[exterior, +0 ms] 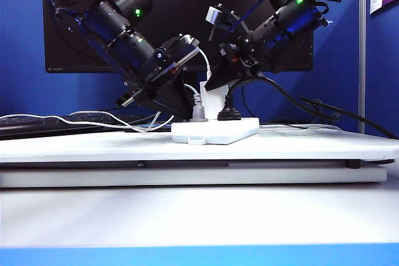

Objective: Unplug the white charger from the socket, then place it next to the socket.

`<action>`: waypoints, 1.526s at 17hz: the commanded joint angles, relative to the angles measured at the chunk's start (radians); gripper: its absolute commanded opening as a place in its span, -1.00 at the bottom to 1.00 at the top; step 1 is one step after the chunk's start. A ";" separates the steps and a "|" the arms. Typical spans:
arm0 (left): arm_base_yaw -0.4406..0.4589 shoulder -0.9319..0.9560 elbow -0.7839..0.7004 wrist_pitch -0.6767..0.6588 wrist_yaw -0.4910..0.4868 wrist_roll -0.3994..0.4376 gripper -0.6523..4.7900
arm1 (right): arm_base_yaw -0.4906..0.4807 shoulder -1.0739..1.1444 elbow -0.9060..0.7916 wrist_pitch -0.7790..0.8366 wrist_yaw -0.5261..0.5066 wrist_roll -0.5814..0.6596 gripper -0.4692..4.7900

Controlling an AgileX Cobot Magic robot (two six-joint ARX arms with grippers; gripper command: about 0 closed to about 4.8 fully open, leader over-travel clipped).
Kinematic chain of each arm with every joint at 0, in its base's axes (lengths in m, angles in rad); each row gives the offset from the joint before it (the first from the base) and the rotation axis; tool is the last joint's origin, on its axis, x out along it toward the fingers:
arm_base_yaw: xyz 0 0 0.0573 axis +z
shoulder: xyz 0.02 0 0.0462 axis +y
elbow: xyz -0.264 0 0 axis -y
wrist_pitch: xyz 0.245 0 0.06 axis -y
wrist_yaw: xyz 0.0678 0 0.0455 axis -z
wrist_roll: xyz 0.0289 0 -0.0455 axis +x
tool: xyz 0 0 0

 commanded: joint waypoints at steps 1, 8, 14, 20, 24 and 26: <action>-0.016 0.036 -0.011 -0.027 0.030 0.003 -0.78 | 0.019 -0.009 0.007 0.095 -0.144 0.121 -0.66; -0.016 0.045 -0.011 -0.032 0.030 0.007 -0.78 | 0.017 -0.015 0.007 0.173 -0.150 0.117 -0.66; -0.016 0.048 -0.011 -0.037 0.030 0.007 -0.78 | 0.009 -0.020 0.007 0.195 -0.159 0.105 -0.66; -0.016 0.049 -0.011 -0.040 0.026 0.007 -0.78 | 0.009 -0.029 0.007 0.193 -0.162 0.085 -0.67; -0.016 0.049 -0.011 -0.040 0.026 0.008 -0.78 | 0.008 -0.032 0.007 0.242 -0.214 0.213 -0.67; -0.016 0.055 -0.011 -0.039 0.027 0.008 -0.78 | 0.009 -0.040 0.007 0.240 -0.177 0.114 -0.67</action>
